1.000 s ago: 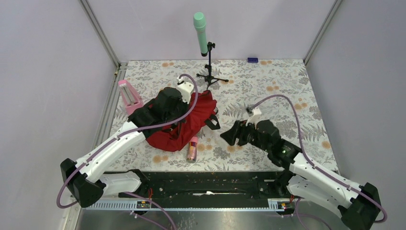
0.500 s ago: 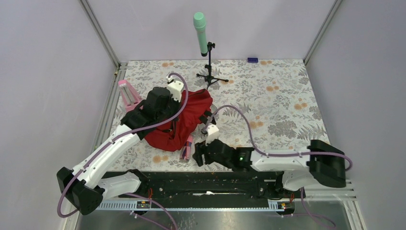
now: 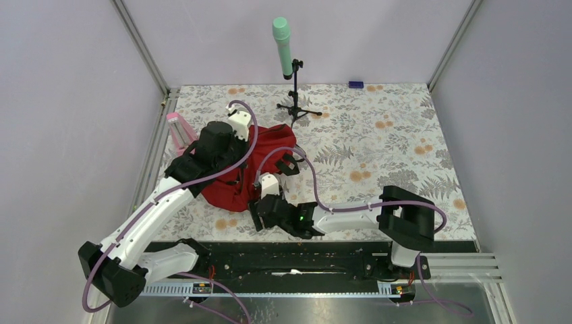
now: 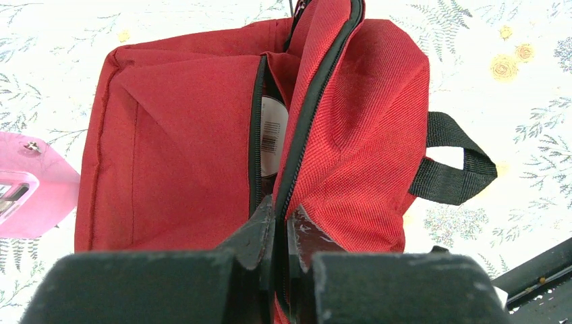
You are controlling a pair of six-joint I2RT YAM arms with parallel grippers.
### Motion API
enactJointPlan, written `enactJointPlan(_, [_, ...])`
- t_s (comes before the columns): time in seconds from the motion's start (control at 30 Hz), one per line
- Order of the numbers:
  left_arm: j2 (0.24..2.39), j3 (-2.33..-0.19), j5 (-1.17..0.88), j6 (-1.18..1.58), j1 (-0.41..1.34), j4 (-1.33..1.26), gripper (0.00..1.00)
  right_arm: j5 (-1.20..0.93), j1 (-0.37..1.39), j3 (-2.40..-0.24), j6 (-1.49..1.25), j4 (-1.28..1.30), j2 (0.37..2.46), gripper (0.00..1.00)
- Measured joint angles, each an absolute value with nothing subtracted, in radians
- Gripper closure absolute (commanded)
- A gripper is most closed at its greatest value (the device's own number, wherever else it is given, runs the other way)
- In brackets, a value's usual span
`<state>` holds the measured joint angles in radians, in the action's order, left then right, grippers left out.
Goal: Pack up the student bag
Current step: Pick up the stationery from the center of the board.
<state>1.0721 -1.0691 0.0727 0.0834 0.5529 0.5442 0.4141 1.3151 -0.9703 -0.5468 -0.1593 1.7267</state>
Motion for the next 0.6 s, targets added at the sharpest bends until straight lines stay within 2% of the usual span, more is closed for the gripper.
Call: enactJointPlan(0.6, [1.066,-1.069,0.062,0.083,0.546,0.544,1.00,0.569,1.314,-1.015,-0.529,-0.003,1.806,0.25])
